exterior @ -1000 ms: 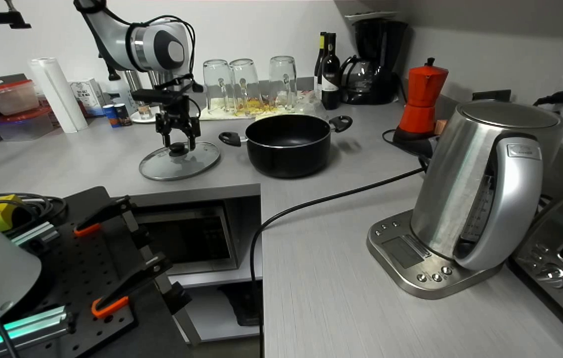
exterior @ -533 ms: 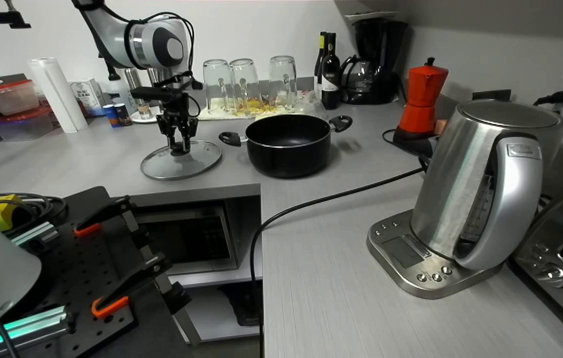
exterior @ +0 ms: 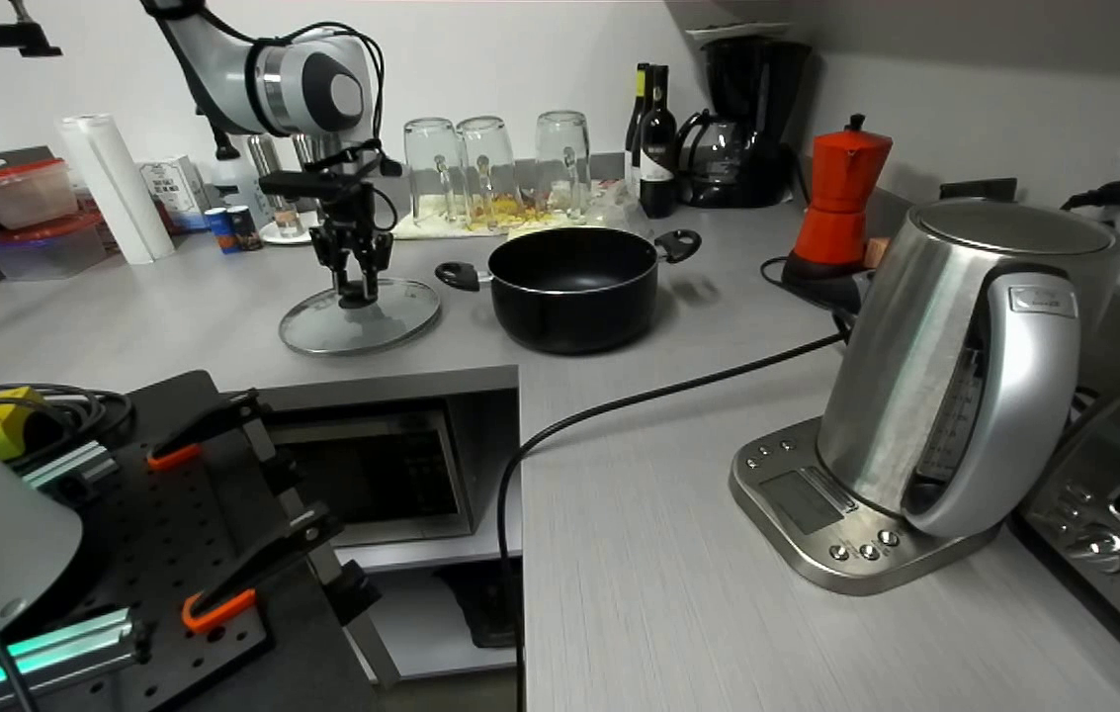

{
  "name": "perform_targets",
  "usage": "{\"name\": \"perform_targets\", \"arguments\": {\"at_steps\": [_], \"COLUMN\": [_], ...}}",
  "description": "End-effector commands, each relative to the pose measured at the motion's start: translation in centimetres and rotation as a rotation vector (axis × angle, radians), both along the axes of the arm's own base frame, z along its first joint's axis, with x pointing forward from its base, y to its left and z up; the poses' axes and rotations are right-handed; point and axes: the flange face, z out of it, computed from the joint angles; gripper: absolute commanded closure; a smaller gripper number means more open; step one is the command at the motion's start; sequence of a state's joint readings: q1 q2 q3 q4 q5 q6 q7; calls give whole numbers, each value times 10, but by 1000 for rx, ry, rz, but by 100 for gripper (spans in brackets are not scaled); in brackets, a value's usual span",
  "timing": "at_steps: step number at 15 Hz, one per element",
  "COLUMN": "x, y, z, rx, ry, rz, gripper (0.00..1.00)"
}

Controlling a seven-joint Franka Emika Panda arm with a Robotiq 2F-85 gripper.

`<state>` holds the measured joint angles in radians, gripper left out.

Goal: Put the lid on the pot

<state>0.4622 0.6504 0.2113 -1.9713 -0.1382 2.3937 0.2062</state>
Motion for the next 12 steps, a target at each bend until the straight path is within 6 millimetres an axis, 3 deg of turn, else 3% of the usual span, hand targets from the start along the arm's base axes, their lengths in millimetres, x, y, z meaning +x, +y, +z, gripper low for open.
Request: {"name": "perform_targets", "arguments": {"at_steps": [1, 8, 12], "x": [-2, -3, 6], "y": [8, 20, 11], "z": [32, 92, 133], "rx": [-13, -36, -42], "ry": [-50, -87, -98], "rz": [30, 52, 28], "gripper": [74, 74, 74]}}
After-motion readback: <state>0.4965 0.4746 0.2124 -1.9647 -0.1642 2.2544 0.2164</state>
